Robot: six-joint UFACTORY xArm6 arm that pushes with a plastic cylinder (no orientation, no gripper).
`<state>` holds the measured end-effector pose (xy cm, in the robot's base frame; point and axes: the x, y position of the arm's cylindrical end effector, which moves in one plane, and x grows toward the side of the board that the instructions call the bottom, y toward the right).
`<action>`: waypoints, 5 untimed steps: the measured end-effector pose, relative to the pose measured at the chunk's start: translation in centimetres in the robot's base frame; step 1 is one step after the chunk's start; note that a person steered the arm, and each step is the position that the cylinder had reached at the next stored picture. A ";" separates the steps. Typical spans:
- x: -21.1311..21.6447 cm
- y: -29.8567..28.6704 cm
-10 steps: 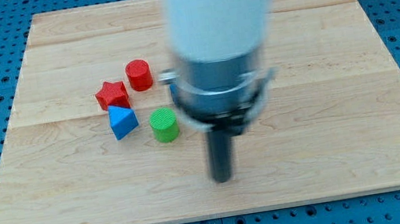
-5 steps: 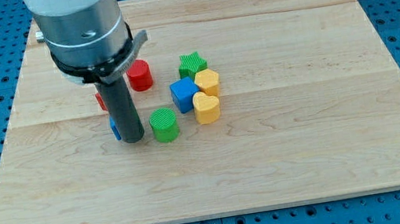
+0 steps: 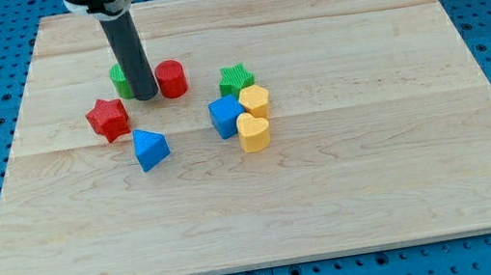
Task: Place the green circle at the top left corner of the board
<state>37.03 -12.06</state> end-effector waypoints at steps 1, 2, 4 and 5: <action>-4.8 -0.8; -7.0 -3.7; -4.6 -7.1; -8.7 -7.5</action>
<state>28.33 -19.53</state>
